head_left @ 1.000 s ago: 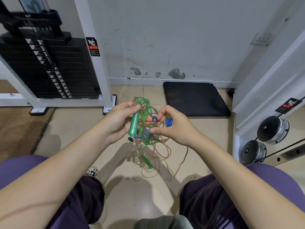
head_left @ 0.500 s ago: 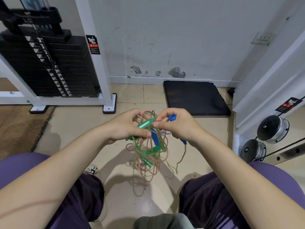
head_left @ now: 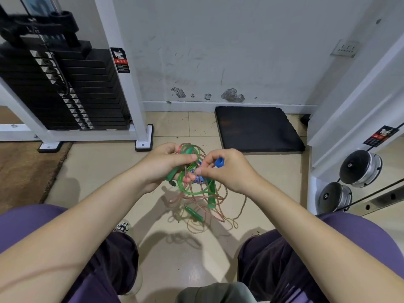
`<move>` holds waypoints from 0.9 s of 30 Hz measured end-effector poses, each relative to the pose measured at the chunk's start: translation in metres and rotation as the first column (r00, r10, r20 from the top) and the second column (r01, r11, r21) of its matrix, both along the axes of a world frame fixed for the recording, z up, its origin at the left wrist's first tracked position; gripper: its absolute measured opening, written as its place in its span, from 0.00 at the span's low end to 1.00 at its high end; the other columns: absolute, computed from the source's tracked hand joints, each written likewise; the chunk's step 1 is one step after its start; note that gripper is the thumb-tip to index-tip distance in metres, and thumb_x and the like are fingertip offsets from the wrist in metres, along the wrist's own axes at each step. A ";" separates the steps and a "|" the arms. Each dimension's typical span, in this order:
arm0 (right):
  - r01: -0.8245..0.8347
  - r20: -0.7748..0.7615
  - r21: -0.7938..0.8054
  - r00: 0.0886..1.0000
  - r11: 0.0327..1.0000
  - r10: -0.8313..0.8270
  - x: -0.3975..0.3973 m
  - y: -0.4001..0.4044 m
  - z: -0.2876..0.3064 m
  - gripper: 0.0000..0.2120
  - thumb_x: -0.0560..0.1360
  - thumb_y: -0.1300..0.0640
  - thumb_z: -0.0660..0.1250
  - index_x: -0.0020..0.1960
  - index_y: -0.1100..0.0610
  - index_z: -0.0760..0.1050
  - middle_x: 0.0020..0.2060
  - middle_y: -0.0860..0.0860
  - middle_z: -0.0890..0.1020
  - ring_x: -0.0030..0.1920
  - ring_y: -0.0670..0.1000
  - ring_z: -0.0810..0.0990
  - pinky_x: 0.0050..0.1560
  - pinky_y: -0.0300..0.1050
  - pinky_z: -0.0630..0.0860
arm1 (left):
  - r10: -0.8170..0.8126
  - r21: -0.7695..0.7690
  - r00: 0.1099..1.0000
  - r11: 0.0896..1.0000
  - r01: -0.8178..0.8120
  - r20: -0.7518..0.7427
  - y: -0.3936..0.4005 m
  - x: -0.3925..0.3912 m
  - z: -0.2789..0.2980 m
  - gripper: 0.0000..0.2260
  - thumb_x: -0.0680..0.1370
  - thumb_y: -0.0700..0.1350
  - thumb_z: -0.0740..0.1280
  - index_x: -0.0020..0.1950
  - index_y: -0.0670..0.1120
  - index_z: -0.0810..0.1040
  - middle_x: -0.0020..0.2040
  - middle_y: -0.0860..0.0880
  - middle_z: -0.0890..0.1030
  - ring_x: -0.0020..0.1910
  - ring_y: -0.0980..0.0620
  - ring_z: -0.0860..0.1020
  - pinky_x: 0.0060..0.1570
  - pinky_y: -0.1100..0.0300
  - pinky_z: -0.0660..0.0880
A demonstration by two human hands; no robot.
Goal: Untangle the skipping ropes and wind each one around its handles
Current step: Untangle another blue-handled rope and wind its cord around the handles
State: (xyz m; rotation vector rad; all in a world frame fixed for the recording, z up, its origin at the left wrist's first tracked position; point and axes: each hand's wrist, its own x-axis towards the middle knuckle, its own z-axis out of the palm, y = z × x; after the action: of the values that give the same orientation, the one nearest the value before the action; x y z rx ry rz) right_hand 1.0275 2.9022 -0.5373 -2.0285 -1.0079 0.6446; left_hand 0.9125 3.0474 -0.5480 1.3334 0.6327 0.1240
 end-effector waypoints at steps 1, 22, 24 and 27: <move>-0.012 0.009 0.013 1.000 1.000 0.012 0.002 0.000 0.001 0.08 0.70 0.52 0.76 0.41 0.56 0.83 0.34 0.43 0.80 0.37 0.41 0.74 0.41 0.37 0.71 | 0.000 0.003 1.000 1.000 0.000 -0.003 0.001 0.000 0.000 0.20 0.76 0.39 0.71 0.62 0.31 0.70 0.42 0.35 0.82 0.31 0.45 0.80 0.28 0.59 0.77; -0.098 0.095 -0.077 0.990 0.992 0.105 0.010 -0.004 0.009 0.10 0.71 0.48 0.76 0.41 0.55 0.81 0.24 0.41 0.73 0.25 0.42 0.68 0.29 0.35 0.65 | -0.012 0.187 1.000 0.982 0.015 -0.016 -0.005 -0.001 -0.002 0.13 0.74 0.40 0.74 0.53 0.36 0.75 0.40 0.38 0.83 0.33 0.44 0.81 0.28 0.58 0.77; -0.034 0.158 -0.033 0.987 0.999 0.039 0.008 -0.002 0.006 0.10 0.70 0.48 0.76 0.40 0.55 0.81 0.29 0.43 0.79 0.30 0.42 0.72 0.33 0.39 0.70 | 0.006 0.248 0.997 0.969 0.012 -0.072 -0.005 0.000 -0.004 0.13 0.74 0.42 0.74 0.51 0.37 0.75 0.39 0.40 0.82 0.29 0.46 0.80 0.24 0.61 0.74; 0.032 0.195 0.066 0.980 0.997 -0.045 0.007 -0.002 0.006 0.09 0.69 0.50 0.77 0.39 0.54 0.82 0.34 0.51 0.81 0.35 0.47 0.73 0.38 0.45 0.73 | 0.025 0.273 0.991 0.962 0.012 -0.133 -0.002 0.002 -0.006 0.15 0.73 0.46 0.75 0.49 0.37 0.76 0.37 0.42 0.81 0.29 0.45 0.78 0.23 0.63 0.70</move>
State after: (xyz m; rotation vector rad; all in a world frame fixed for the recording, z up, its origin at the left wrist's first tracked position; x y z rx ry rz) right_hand 1.0349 2.9004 -0.5311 -2.0811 -1.0854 0.3929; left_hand 0.9145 3.0453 -0.5535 1.6165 0.7550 0.1305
